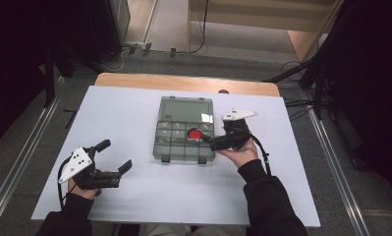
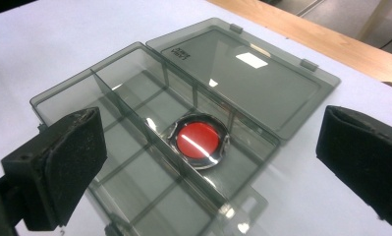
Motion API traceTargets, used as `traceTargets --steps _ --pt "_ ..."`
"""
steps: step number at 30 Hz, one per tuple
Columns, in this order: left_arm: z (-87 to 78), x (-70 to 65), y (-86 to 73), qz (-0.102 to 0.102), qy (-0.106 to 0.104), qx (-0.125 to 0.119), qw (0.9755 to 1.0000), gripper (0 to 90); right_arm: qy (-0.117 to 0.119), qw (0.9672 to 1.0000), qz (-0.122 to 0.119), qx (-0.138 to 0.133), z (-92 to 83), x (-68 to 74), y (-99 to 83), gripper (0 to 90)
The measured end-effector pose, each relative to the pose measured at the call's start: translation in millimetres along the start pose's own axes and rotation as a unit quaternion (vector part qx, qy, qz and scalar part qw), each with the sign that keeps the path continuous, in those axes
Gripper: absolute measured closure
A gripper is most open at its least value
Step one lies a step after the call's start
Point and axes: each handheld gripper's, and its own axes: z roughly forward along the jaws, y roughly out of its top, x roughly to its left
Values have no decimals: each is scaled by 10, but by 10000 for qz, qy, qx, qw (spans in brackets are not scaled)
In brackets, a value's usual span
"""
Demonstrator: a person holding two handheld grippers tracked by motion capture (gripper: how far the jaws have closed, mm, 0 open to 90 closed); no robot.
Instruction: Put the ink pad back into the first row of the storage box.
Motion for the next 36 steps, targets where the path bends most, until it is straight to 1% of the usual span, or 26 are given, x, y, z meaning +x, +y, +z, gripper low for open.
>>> traceTargets --steps 4,7,8,11,12,14,16,18,20,22,25,27,29,31,34,36 --pt "2 -2 -1 -1 0 6 10000 0 -32 9999 101 -24 -134 -21 -51 0" --pt "2 -4 -2 3 -5 17 10000 0 -66 9995 162 -250 -241 -24 -105 0" --pt "2 -4 -2 3 -4 16 10000 0 -62 9993 220 -313 -282 -24 -135 0" --pt "2 -3 -4 2 2 18 10000 0 -126 9991 279 -300 -369 -28 -198 0" --pt "4 -3 -4 2 2 21 10000 0 -130 9987 297 -397 -399 -28 -226 0" --pt "6 -7 -7 2 8 37 10000 0 -48 9971 467 -602 -458 -39 -293 0" --pt "12 -14 -9 11 6 46 10000 0 -39 9966 579 -594 -495 -44 -336 0" --pt "15 -17 -10 14 6 51 10000 0 -117 9955 590 -728 -543 -39 -419 0" --pt "15 -12 -11 12 9 44 10000 0 -143 9960 588 -653 -573 -50 -464 0" --pt "13 -7 -11 10 20 52 10000 0 -185 9950 595 -783 -619 -62 -539 0" --pt "15 -7 -11 12 17 58 10000 0 -223 9953 609 -718 -667 -91 -599 0" --pt "16 -6 -11 16 13 59 10000 0 -243 9941 644 -839 -696 -101 -645 0" --pt "17 -5 -12 12 21 60 10000 0 -228 9933 693 -897 -718 -114 -701 0" --pt "18 -2 -12 13 34 68 10000 0 -226 9938 709 -827 -727 -129 -750 0" --pt "21 -2 -13 15 37 70 10000 0 -248 9929 745 -898 -747 -137 -828 0" --pt "21 -2 -13 18 38 73 10000 0 -280 9932 762 -837 -762 -141 -859 0"
